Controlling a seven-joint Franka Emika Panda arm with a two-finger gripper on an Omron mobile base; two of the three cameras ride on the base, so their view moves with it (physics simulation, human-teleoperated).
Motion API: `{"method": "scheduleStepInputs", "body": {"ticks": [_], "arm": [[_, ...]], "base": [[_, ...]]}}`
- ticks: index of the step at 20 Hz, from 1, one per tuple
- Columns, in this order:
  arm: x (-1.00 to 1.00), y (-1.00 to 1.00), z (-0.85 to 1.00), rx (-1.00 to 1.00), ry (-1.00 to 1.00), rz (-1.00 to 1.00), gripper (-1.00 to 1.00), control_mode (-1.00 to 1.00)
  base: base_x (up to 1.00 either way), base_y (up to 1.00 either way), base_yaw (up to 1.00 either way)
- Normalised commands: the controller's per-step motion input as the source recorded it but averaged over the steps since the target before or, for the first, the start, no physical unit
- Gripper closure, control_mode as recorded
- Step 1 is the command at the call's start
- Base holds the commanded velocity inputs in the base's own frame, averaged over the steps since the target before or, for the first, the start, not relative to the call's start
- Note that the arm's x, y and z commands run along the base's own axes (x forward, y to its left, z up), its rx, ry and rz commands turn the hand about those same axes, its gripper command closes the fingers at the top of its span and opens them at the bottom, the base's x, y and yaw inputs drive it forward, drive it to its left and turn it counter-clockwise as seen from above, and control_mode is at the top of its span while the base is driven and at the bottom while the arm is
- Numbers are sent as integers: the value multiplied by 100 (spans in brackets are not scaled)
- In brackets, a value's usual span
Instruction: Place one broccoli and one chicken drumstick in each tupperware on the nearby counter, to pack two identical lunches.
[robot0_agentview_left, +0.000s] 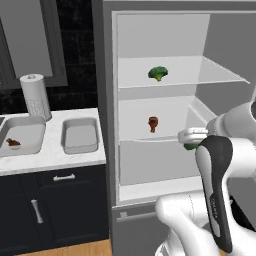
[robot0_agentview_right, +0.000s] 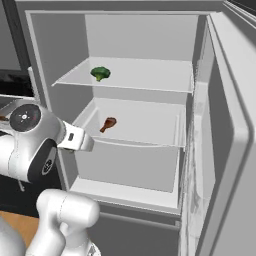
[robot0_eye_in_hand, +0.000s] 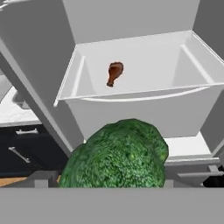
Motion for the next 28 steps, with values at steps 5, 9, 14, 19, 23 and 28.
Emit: {"method": "scheduleStepInputs", "body": {"ticks": [5, 9, 14, 19, 23, 28], "arm": [[0, 0, 0, 0, 0, 0, 100, 100], [0, 0, 0, 0, 0, 0, 100, 100], [0, 0, 0, 0, 0, 0, 100, 100], [0, 0, 0, 0, 0, 0, 100, 100], [0, 0, 0, 0, 0, 0, 100, 100], [0, 0, 0, 0, 0, 0, 100, 100]], "base": [[-2, 61, 0], [0, 95, 0], [0, 100, 0], [13, 100, 0], [53, 90, 0], [53, 68, -4]]}}
